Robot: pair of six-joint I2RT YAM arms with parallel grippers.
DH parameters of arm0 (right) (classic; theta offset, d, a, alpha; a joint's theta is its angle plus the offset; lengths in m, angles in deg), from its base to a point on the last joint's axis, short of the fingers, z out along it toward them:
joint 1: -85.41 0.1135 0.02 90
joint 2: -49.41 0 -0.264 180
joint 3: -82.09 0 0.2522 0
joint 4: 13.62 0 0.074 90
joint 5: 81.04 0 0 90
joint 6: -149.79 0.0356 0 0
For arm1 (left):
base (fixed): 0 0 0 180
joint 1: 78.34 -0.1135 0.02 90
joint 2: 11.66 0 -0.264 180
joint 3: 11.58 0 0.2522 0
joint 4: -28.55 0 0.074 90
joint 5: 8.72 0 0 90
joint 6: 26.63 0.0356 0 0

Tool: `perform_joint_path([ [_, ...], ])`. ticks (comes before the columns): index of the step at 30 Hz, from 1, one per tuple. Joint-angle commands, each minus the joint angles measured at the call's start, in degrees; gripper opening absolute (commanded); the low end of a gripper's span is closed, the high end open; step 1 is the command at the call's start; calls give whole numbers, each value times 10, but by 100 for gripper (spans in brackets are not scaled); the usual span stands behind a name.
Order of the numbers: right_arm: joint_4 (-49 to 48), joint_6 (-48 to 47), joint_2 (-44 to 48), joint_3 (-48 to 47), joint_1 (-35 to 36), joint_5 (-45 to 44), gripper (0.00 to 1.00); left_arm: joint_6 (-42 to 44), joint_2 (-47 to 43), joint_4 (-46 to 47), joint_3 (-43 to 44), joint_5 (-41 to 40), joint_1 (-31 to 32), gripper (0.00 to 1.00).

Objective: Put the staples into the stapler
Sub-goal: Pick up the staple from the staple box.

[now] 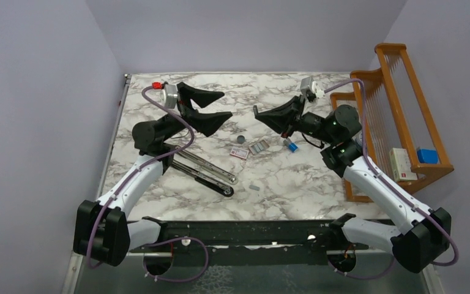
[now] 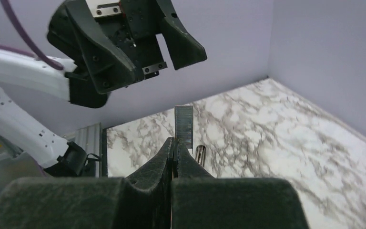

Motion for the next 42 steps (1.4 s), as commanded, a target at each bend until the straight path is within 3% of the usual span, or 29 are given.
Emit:
perform_joint_path([
  [1, -110, -16, 11, 4, -2, 107, 1, -101, 15, 312, -2, 91, 24, 76],
  [7, -120, -37, 12, -14, -2, 185, 1, -29, 26, 228, 41, 143, 75, 76],
  [19, -139, -60, 39, -2, -2, 202, 1, 7, 58, 186, 58, 124, 111, 73],
  [30, -122, -70, 33, -11, -1, 209, 1, 13, 65, 185, 70, 122, 129, 58],
  [35, -121, -70, 31, -12, -1, 208, 1, 13, 67, 185, 72, 129, 135, 46],
  [42, -107, -73, 34, -19, -1, 211, 1, 13, 67, 184, 71, 131, 138, 45],
])
